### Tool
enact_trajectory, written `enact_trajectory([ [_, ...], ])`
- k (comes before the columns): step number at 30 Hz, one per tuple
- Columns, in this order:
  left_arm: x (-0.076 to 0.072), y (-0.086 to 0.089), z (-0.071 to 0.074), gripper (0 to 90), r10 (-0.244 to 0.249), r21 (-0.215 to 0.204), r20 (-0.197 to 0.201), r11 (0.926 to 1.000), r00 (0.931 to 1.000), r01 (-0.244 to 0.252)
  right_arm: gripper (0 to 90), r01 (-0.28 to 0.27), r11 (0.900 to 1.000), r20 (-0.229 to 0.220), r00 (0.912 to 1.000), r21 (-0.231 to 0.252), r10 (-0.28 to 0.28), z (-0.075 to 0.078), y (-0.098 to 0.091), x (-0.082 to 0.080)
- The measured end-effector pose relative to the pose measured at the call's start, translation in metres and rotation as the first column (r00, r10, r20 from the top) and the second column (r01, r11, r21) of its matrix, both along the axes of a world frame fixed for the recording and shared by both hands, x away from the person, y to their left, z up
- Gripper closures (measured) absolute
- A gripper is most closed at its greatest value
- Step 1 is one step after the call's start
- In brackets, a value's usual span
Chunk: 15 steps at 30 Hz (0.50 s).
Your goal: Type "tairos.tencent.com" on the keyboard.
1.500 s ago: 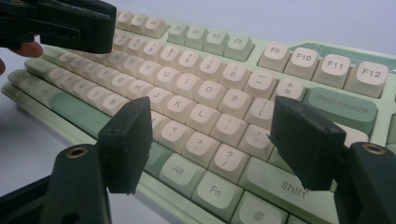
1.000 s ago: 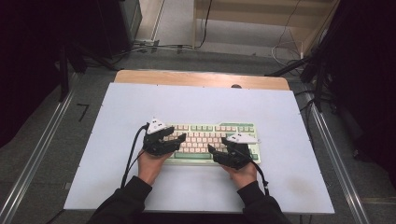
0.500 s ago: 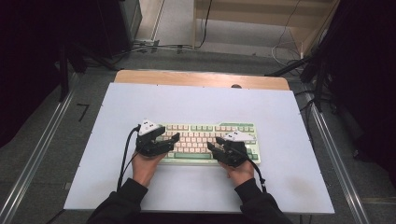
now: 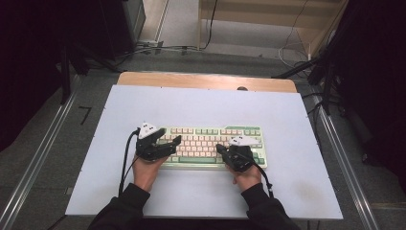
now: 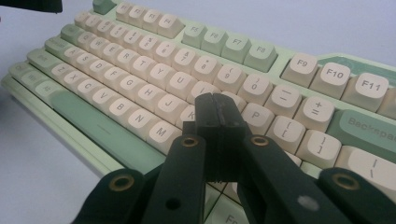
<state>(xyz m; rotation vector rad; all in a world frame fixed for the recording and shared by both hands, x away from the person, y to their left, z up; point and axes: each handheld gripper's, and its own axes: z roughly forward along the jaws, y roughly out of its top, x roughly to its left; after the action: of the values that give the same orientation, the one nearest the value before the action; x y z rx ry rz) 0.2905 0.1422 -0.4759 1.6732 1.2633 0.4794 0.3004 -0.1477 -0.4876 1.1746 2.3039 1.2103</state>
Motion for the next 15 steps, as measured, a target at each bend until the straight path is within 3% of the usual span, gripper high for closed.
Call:
enact_trajectory([
  [15, -0.0005, 0.0022, 0.0002, 25.1, 0.015, 0.008, 0.001, 0.9998, 0.9999, -0.015, 87.7, -0.003, 0.9998, -0.024, 0.9997, -0.019, 0.003, -0.0043, -0.0047, -0.0023],
])
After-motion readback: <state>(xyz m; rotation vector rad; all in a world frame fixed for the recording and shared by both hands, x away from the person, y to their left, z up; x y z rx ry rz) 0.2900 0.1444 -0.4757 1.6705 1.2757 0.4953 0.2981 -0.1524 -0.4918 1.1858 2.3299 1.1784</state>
